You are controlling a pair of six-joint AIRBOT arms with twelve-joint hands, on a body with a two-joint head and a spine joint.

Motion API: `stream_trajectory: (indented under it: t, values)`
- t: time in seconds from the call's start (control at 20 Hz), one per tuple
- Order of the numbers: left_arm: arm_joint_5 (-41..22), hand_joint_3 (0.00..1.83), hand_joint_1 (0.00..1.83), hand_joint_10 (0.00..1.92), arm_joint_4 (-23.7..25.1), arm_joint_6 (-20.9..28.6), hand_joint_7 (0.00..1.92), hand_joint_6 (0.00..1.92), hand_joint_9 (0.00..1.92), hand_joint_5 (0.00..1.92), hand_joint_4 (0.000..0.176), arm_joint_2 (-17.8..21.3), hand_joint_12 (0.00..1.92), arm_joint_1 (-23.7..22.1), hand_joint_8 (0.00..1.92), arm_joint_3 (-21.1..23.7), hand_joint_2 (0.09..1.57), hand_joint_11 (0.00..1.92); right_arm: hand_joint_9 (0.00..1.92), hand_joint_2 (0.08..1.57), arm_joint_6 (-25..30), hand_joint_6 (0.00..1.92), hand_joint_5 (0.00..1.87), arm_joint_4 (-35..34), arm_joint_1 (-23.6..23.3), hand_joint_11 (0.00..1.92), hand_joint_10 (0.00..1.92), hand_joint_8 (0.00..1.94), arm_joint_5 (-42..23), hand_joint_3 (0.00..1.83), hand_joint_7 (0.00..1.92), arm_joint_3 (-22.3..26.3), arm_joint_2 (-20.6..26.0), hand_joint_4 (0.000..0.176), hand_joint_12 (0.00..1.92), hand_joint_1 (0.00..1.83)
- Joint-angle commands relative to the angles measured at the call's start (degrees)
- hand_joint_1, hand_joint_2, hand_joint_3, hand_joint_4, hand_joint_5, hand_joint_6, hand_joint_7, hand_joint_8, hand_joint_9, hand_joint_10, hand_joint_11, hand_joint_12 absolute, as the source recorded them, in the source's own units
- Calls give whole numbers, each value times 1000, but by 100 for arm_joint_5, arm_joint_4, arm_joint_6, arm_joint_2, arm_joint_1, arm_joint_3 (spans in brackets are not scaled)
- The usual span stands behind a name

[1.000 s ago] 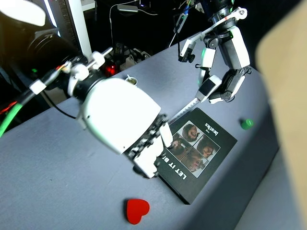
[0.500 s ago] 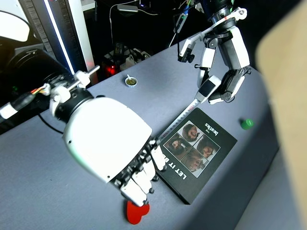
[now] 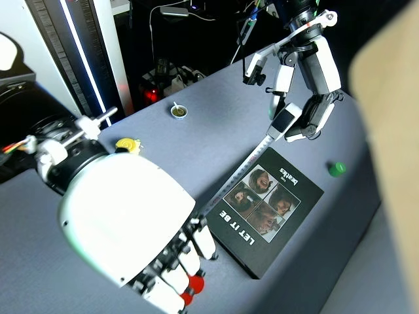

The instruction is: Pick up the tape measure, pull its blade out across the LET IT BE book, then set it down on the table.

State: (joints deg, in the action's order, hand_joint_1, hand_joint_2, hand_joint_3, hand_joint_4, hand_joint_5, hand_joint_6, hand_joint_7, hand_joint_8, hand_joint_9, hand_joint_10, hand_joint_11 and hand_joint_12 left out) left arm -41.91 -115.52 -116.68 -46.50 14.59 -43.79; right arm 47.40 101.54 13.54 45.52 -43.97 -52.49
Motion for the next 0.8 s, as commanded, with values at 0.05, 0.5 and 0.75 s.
stream_trajectory:
  t: [0.05,0.5,0.75]
  values:
    - [-52,0,1494,955,400,-37,1094,948,1017,886,0,89,1459,1,636,-20,1080,895,875,1165,-63,1295,807,492,-25,641,672,951,474,0,985,-77,103,0,1366,1192]
    - [16,0,1494,937,427,-38,1069,938,1037,900,0,100,1460,17,660,-15,1080,887,892,1164,-103,1294,813,617,57,641,665,948,698,0,984,-27,-214,0,1365,1192]
    - [73,0,1494,948,444,-38,1069,945,1025,898,0,111,1455,35,663,-16,1080,895,883,1165,-109,1294,807,617,140,643,654,950,750,0,985,30,-250,0,1366,1192]
